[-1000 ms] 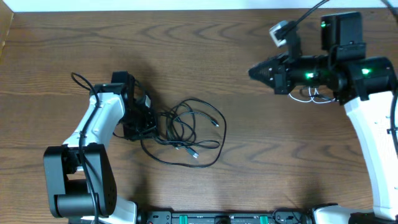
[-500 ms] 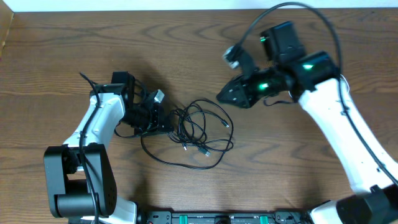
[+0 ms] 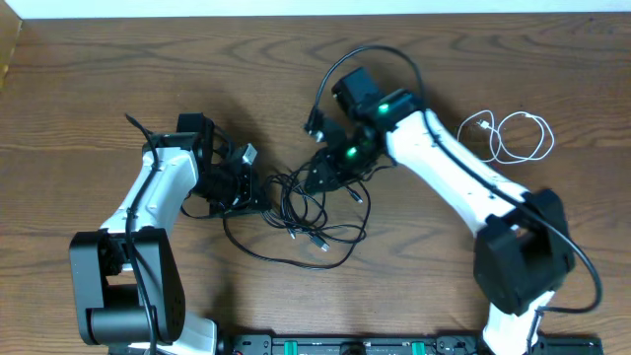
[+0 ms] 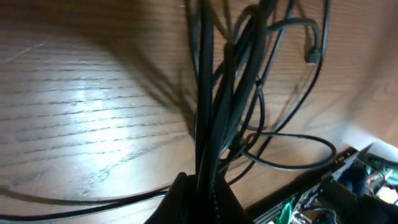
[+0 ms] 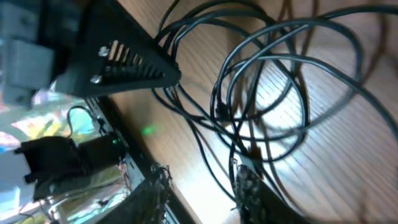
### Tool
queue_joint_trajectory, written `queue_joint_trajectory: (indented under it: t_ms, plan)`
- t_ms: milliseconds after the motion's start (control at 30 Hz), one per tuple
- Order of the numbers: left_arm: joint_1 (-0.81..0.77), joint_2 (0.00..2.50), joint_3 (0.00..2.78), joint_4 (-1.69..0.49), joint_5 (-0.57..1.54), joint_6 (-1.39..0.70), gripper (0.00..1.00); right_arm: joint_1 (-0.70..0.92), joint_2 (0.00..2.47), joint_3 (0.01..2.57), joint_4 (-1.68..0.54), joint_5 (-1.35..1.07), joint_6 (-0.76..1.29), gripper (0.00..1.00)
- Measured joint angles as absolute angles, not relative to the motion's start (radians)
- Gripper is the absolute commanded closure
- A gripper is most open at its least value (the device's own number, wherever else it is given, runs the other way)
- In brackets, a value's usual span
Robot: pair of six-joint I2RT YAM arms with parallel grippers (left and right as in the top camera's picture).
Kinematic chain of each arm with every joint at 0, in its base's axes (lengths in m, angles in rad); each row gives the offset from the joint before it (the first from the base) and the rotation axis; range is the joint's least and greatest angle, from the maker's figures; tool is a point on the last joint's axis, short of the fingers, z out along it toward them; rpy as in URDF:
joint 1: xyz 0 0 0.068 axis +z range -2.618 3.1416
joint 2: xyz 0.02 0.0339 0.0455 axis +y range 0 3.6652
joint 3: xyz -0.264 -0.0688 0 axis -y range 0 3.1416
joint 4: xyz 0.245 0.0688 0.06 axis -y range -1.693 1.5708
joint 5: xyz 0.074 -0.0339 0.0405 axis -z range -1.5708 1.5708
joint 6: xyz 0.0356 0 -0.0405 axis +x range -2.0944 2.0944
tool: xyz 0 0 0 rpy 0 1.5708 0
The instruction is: Untangle cables
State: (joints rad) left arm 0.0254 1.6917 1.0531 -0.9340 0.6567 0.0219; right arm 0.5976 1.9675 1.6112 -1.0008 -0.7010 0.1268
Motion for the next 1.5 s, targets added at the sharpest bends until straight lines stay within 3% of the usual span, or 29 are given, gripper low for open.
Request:
queue_joint_trajectory:
  t_ms: [367, 533, 633, 1500]
  plan:
    - [0.025, 1.692, 1.053, -0.934, 0.629, -0.03, 0.92, 0.709, 2.102, 1.611, -0.871, -0.693, 0.313, 0.71]
    - [0.025, 1.692, 1.053, -0.934, 0.628, -0.036, 0.92, 0.743, 2.154, 1.611, -0.854, -0.633, 0.427, 0.53]
    - [0.025, 1.692, 1.053, -0.934, 0.625, -0.041, 0.92, 0.759, 2.172, 1.611, -0.842, -0.59, 0.477, 0.49]
    - [0.025, 1.693, 1.053, -0.935, 0.606, -0.049, 0.92, 0.873, 2.18, 1.611, -0.714, -0.286, 0.688, 0.6]
